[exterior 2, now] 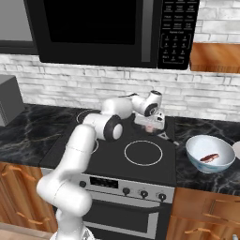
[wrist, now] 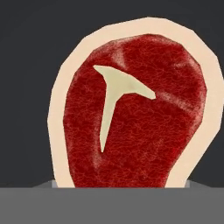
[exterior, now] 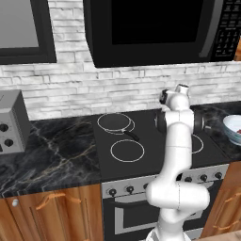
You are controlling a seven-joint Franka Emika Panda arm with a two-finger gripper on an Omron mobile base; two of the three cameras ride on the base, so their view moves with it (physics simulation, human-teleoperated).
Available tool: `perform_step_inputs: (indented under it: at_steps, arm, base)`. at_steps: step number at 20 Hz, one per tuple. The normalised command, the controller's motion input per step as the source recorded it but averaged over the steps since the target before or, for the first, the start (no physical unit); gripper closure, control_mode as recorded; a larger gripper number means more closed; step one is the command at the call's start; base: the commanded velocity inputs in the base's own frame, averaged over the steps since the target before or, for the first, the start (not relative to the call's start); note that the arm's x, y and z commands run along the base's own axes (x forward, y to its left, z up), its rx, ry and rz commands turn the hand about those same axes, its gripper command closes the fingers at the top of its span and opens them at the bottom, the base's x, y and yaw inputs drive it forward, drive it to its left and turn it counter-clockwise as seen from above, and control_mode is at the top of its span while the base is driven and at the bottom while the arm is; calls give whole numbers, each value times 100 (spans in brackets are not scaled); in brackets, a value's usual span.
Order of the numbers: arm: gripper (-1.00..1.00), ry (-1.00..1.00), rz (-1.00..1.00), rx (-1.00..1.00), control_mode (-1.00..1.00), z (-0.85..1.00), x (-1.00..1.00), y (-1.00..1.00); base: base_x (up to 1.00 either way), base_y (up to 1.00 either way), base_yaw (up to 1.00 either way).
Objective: Place one of the steaks on the plate and the other in the bowl. Then place the bowl in the fridge.
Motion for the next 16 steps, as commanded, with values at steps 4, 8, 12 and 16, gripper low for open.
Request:
perform_step_inputs:
  at_steps: [4, 8, 12, 16]
  arm:
    - [100, -34, -9, -7, -100, -12, -59, 66]
    - [100, -35, -2, -1, -100, 54, -43, 18]
    - [100, -36, 0, 0, -100, 10, -96, 16]
    - [100, -27, 0, 0, -100, 57, -97, 11]
  base:
    - [0, 0, 0]
    - [0, 0, 0]
    - [0, 0, 0]
    - [0, 0, 0]
